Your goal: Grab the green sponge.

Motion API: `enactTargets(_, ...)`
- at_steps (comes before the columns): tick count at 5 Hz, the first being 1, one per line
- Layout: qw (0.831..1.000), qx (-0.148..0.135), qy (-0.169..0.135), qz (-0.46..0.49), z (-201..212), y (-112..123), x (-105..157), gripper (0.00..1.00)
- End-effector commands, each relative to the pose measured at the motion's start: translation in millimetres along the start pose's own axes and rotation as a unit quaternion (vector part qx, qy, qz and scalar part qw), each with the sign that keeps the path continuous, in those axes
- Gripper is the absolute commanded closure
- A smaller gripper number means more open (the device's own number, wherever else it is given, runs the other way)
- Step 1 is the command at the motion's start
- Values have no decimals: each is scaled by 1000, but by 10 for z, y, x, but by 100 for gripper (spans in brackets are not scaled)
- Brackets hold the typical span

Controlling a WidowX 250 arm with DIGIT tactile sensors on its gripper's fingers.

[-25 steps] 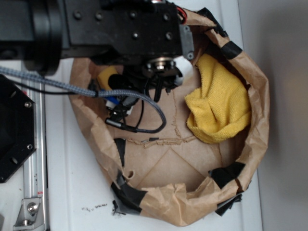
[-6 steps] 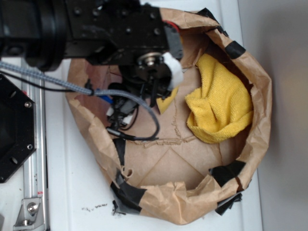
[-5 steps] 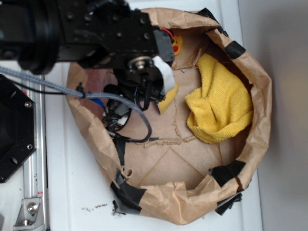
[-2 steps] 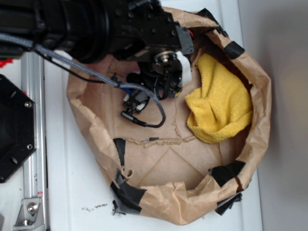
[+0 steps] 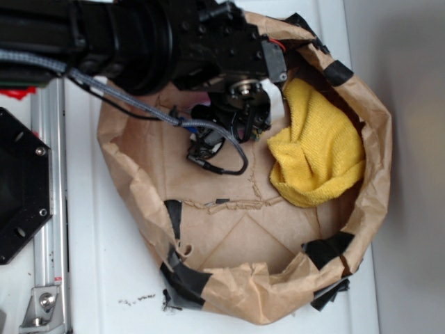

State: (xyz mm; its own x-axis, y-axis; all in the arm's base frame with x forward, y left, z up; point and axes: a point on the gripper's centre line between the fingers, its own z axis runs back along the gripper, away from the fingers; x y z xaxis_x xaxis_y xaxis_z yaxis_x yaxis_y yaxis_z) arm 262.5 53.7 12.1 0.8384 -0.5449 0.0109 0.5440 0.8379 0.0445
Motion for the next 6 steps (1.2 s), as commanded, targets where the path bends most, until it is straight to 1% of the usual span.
enactTargets(1, 1000, 3, -8, 17, 63, 56, -15, 100)
enactTargets(2, 999, -3, -21, 37, 253, 98, 8, 100)
enactTargets(3, 997, -7, -41, 60, 583, 127, 60, 100)
enactTargets(4, 996, 11, -45, 83, 1056, -45, 225, 100)
enactTargets(5, 991, 2, -24, 131, 1387, -219, 437, 100)
enactTargets(6, 986, -15, -2, 165, 1504, -306, 495, 100)
